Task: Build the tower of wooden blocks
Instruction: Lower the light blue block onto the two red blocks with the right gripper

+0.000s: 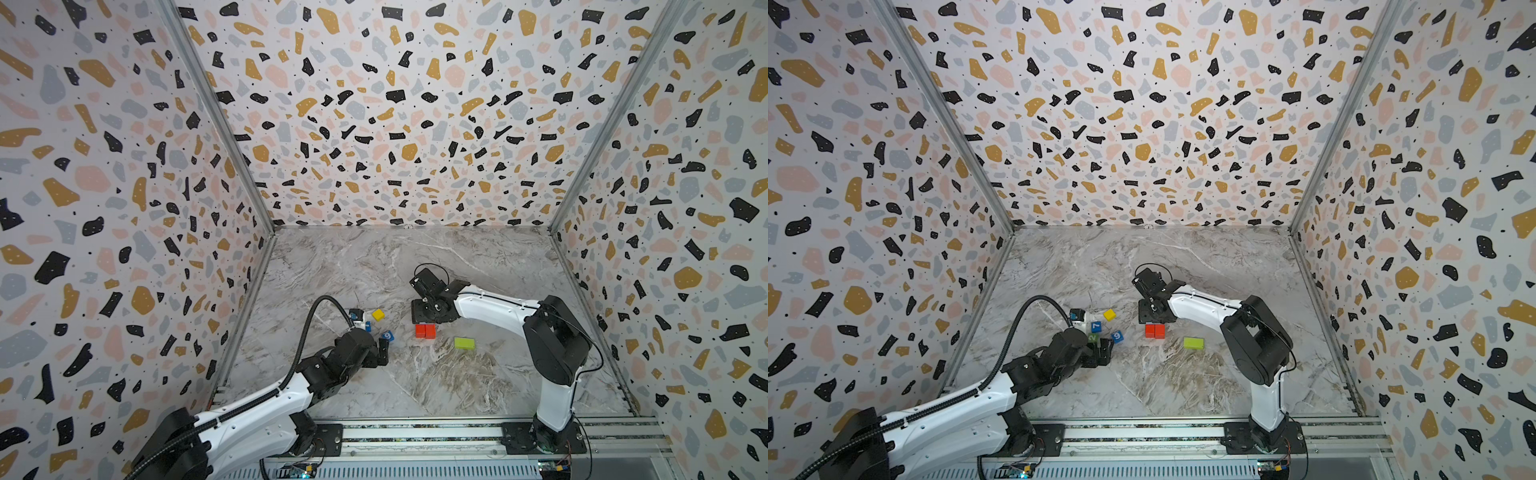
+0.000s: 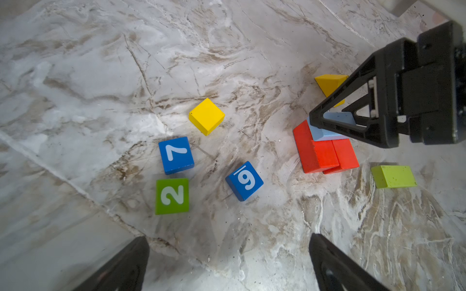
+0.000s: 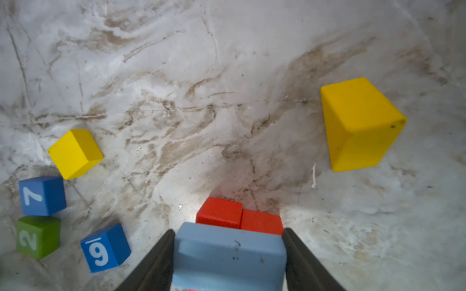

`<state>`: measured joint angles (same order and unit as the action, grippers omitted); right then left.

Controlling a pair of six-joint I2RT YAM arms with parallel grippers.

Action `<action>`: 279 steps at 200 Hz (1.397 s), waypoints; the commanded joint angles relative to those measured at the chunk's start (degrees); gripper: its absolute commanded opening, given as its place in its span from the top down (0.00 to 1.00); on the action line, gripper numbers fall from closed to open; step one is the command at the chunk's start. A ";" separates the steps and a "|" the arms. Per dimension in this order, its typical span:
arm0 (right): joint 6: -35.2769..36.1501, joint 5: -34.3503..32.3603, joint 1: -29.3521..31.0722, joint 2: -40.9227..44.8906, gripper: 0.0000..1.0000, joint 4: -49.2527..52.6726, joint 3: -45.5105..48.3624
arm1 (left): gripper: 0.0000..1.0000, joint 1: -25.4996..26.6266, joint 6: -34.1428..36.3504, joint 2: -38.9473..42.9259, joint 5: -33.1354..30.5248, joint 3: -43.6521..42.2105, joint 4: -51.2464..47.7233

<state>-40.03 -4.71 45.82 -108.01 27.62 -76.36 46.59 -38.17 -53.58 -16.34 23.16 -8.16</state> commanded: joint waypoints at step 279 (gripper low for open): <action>4.47 -4.49 1.11 -2.36 0.15 3.94 -4.07 | 0.00 -0.28 -0.32 -1.62 -1.68 2.77 -1.94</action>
<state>-35.68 -7.57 46.63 -111.00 29.63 -80.01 46.59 -38.54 -55.37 -17.04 25.34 -10.81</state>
